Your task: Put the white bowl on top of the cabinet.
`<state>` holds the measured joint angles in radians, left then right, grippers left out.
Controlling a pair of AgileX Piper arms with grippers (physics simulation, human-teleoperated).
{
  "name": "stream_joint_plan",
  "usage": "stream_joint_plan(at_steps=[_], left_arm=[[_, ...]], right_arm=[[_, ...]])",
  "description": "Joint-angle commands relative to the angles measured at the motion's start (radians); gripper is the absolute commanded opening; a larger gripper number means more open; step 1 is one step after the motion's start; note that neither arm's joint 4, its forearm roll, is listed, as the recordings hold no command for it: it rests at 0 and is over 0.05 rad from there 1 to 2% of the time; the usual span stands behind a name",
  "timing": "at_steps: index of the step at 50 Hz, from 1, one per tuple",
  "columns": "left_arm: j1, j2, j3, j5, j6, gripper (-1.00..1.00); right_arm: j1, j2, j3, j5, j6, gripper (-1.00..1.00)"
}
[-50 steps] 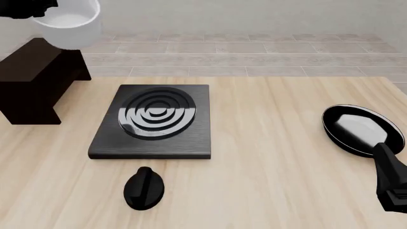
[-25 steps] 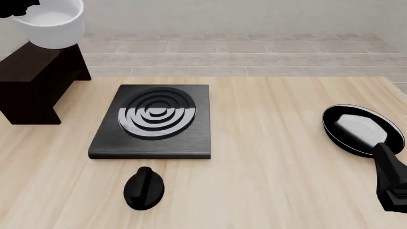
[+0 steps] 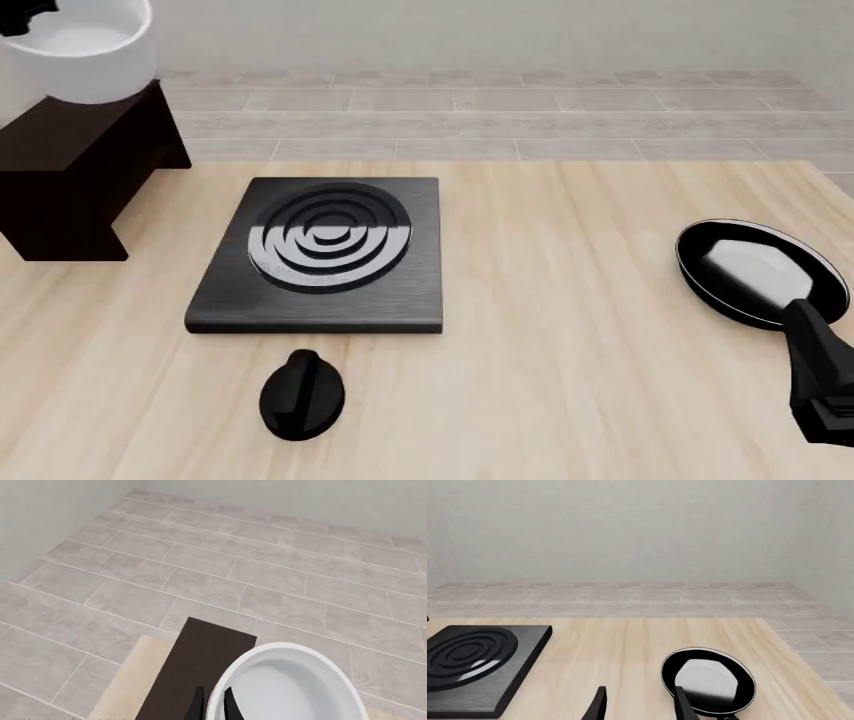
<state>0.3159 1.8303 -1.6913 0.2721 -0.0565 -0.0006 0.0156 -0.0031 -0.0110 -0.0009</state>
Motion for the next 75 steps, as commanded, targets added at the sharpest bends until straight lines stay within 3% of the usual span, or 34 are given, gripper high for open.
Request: stream_joint_plan(at_steps=[1, 28, 75], left_arm=[[0.022, -0.009, -0.012, -0.010, -0.003, -1.00], [0.077, -0.016, -0.009, -0.014, -0.026, -1.00], [0.140, 0.133, -0.005, -0.082, -0.028, -1.00]], right_arm=[[0.000, 0.000, 0.000, 0.000, 0.000, 1.00], [0.000, 0.000, 0.000, 0.000, 0.000, 1.00], [0.000, 0.000, 0.000, 0.000, 0.000, 1.00]])
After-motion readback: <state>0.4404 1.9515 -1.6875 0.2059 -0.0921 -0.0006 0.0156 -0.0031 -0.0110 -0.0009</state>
